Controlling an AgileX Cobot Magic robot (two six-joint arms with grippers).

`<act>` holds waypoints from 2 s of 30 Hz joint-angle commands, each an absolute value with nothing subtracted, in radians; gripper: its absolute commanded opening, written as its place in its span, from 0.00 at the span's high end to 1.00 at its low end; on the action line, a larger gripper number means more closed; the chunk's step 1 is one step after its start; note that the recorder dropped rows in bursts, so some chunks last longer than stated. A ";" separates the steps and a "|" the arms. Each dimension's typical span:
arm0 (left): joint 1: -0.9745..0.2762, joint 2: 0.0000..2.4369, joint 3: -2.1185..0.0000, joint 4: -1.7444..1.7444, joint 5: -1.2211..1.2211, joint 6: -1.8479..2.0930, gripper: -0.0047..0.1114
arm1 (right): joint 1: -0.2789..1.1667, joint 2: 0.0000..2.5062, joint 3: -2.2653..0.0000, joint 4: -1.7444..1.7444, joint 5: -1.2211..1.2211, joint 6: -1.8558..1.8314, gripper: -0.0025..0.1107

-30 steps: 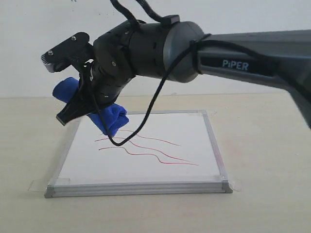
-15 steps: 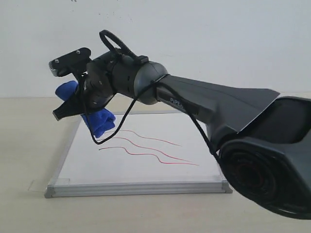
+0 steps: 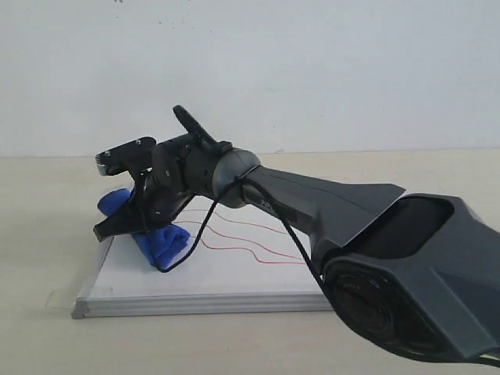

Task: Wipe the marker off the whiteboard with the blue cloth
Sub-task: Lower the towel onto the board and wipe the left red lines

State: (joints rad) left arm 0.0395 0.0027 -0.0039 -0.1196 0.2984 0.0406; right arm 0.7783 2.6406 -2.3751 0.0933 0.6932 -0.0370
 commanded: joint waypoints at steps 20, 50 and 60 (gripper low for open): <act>0.040 0.000 0.000 -0.115 0.300 0.045 0.93 | 0.710 2.664 -2.385 -0.038 0.795 0.093 0.98; 0.040 0.000 0.000 -0.115 0.300 0.045 0.93 | 0.738 2.664 -2.385 0.102 0.575 -0.019 0.98; 0.040 0.000 0.000 -0.115 0.300 0.045 0.93 | 0.743 2.672 -2.385 0.138 0.496 -0.235 0.98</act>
